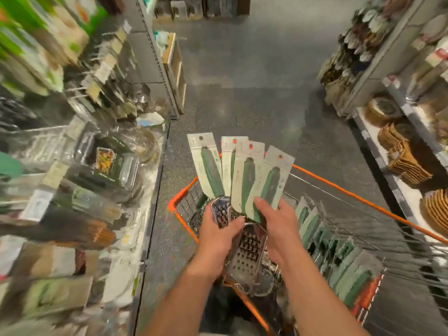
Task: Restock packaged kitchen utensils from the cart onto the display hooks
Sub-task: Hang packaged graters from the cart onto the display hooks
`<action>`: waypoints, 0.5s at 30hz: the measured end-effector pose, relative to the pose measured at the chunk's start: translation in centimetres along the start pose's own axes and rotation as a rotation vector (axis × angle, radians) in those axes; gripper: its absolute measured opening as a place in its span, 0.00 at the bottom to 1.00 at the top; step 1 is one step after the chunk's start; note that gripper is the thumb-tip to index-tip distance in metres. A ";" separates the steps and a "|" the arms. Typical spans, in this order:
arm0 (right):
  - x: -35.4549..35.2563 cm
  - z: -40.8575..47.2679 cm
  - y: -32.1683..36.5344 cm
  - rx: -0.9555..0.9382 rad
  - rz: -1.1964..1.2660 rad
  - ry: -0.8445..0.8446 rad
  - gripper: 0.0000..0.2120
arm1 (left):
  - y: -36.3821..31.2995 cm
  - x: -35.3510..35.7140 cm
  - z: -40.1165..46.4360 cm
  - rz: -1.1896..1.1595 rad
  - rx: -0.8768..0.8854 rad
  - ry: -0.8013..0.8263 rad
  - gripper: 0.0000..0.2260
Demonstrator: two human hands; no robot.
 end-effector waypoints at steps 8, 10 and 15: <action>7.0 -4.0 0.3 0.022 -0.123 0.356 0.09 | -2.4 -8.4 -3.9 -0.103 0.103 -0.338 0.27; 9.6 -5.8 -0.1 0.028 -0.145 0.429 0.09 | -2.6 -11.2 -5.0 -0.151 0.091 -0.419 0.32; 17.0 -13.2 -1.9 -0.016 -0.292 0.668 0.08 | -2.5 -20.4 -9.3 -0.229 0.161 -0.663 0.45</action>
Point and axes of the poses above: each hand's wrist, its own z-axis towards the middle knuckle, its own x-axis out of the palm, y = z × x, the point moved 8 cm from there along z, towards the middle knuckle, and after that the axes turned 10 degrees about -y, right-handed, at the moved point
